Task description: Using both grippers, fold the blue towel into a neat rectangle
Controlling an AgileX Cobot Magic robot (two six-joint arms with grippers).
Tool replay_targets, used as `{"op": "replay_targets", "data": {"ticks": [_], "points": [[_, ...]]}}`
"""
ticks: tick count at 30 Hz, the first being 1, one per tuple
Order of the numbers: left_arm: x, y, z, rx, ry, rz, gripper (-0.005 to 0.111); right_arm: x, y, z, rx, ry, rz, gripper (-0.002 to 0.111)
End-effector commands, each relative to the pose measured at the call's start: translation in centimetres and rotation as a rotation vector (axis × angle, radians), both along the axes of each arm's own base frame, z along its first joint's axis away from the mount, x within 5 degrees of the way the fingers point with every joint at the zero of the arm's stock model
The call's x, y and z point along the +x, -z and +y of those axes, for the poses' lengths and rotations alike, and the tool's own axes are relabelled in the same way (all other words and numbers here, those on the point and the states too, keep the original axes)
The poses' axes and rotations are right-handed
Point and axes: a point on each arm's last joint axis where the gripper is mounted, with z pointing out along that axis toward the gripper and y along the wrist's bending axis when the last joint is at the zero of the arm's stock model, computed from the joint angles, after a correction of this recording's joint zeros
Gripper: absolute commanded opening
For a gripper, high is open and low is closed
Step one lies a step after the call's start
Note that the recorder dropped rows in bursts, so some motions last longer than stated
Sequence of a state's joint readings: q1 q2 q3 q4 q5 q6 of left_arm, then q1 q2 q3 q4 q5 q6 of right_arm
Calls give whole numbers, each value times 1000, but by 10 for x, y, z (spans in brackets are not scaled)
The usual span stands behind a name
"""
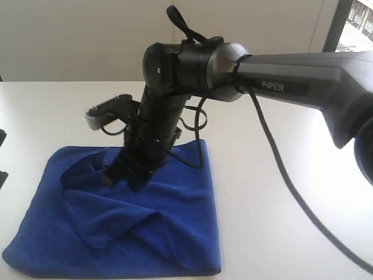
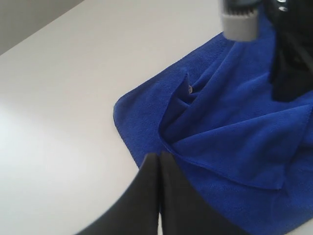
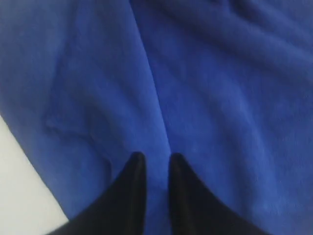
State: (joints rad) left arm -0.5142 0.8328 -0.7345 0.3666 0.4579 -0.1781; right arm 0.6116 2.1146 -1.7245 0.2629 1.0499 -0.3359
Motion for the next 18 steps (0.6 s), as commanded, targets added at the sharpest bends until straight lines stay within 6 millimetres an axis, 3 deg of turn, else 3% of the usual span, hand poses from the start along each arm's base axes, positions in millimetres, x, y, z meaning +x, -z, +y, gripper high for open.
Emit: {"op": "replay_targets", "data": {"ticks": [1, 8, 18], "points": [[-1, 2, 2, 3, -12, 12, 0, -6, 17, -16, -122, -20, 31, 0], [-1, 2, 2, 1, -11, 8, 0, -6, 48, -28, -180, 62, -54, 0], [-1, 2, 1, -3, -10, 8, 0, -6, 69, -43, -259, 123, -130, 0]]}}
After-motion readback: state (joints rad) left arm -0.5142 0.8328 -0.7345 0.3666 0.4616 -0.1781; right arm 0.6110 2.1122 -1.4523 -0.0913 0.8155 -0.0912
